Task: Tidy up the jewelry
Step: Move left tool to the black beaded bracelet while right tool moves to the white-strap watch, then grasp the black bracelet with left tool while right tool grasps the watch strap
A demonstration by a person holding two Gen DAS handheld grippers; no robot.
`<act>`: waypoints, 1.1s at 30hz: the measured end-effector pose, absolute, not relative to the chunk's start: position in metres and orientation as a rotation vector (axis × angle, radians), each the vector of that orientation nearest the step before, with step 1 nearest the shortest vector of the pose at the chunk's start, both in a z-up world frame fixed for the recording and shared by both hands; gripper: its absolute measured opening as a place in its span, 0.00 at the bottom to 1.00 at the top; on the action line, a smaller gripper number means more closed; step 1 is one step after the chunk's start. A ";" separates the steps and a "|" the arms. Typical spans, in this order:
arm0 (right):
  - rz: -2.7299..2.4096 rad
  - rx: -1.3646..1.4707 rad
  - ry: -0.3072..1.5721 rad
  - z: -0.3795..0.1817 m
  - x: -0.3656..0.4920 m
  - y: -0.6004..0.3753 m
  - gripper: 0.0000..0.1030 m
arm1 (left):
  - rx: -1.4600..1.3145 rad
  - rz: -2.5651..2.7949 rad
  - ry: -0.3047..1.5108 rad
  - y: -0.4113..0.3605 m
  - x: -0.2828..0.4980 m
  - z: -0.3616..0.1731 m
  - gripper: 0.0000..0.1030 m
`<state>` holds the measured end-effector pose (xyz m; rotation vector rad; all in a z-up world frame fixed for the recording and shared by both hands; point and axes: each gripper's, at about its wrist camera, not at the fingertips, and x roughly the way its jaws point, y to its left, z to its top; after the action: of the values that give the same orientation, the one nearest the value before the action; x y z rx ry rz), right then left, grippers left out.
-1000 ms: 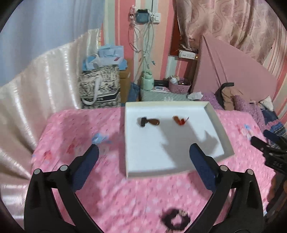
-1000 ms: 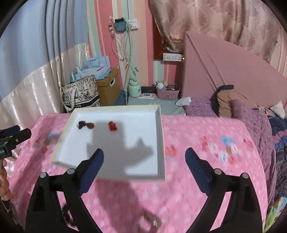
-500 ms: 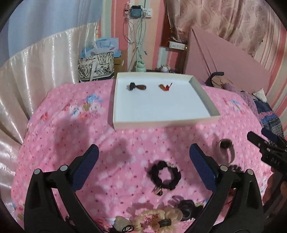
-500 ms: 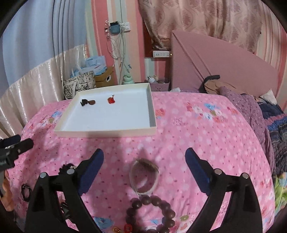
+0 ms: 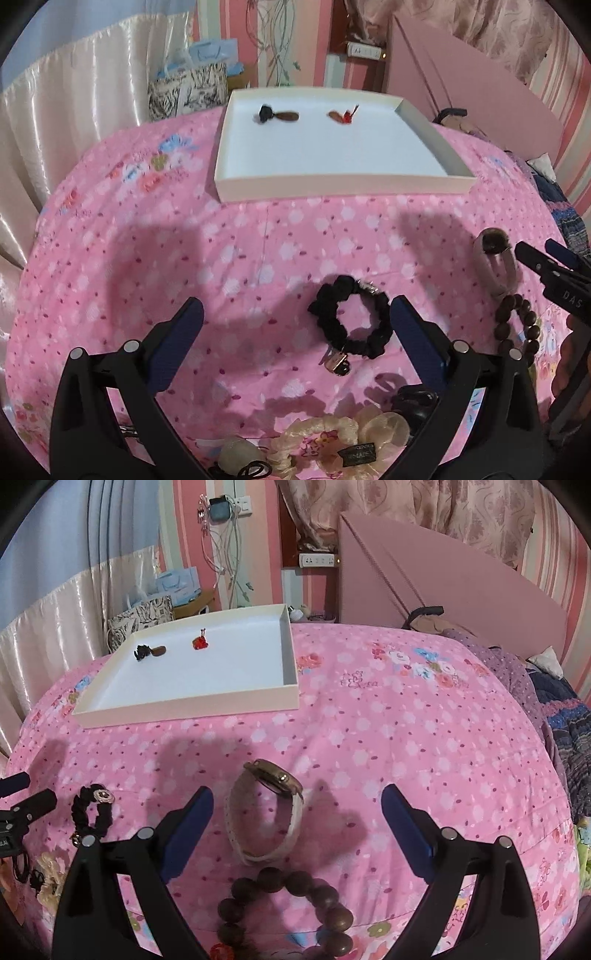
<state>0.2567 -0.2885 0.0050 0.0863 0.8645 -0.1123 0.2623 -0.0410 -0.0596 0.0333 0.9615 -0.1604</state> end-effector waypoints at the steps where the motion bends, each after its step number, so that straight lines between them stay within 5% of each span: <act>1: -0.115 0.082 0.870 0.003 0.257 -0.289 0.90 | 0.031 -0.161 0.968 -0.041 0.263 -0.061 0.97; 23: -0.123 0.129 0.957 -0.020 0.266 -0.299 0.88 | -0.009 -0.162 1.092 -0.038 0.282 -0.098 0.82; 25: -0.121 0.116 0.961 -0.021 0.266 -0.297 0.84 | -0.011 -0.161 1.100 -0.037 0.284 -0.100 0.81; 33: -0.097 0.148 1.012 -0.037 0.273 -0.298 0.41 | 0.003 -0.158 1.083 -0.038 0.285 -0.099 0.57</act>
<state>0.2731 -0.2982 -0.0375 0.1477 1.0122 -0.0967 0.2848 -0.0379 -0.0994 0.0028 1.0825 -0.1583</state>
